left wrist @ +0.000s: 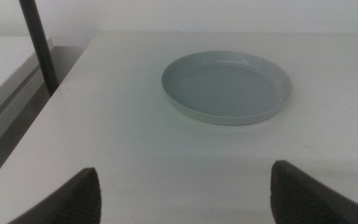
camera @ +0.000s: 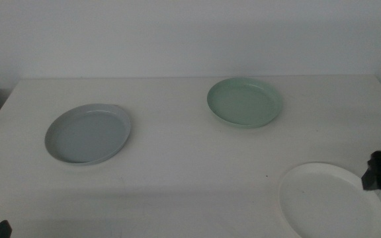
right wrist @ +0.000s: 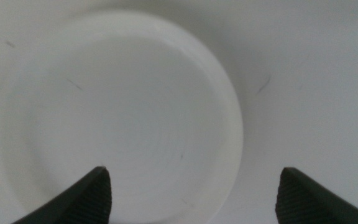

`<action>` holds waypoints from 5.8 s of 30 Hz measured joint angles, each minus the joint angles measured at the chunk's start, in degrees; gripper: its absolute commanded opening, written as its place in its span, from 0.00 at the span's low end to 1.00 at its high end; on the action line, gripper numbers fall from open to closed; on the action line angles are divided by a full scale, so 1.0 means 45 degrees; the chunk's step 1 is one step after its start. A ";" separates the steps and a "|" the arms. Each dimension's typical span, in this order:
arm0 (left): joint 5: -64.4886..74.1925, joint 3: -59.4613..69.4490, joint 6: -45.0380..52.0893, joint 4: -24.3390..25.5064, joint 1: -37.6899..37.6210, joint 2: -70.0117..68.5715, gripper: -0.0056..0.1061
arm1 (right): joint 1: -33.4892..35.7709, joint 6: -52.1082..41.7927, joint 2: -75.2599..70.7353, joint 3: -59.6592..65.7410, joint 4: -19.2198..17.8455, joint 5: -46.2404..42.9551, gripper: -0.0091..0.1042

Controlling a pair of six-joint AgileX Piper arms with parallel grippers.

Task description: Stack the three bowls on top of each other.

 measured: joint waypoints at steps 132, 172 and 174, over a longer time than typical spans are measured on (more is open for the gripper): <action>0.0000 0.0000 0.0000 0.0000 0.0000 0.0000 0.92 | 0.3390 0.0153 0.8420 -0.9916 0.1447 -0.2328 0.07; 0.0000 0.0000 0.0000 0.0000 0.0000 0.0000 0.92 | 0.5916 -0.1472 0.1648 -0.2908 0.2530 -0.2961 0.54; 0.0000 0.0000 0.0000 0.0000 0.0000 0.0000 0.92 | 0.5916 -0.1692 0.0496 -0.2908 0.2521 -0.2550 0.54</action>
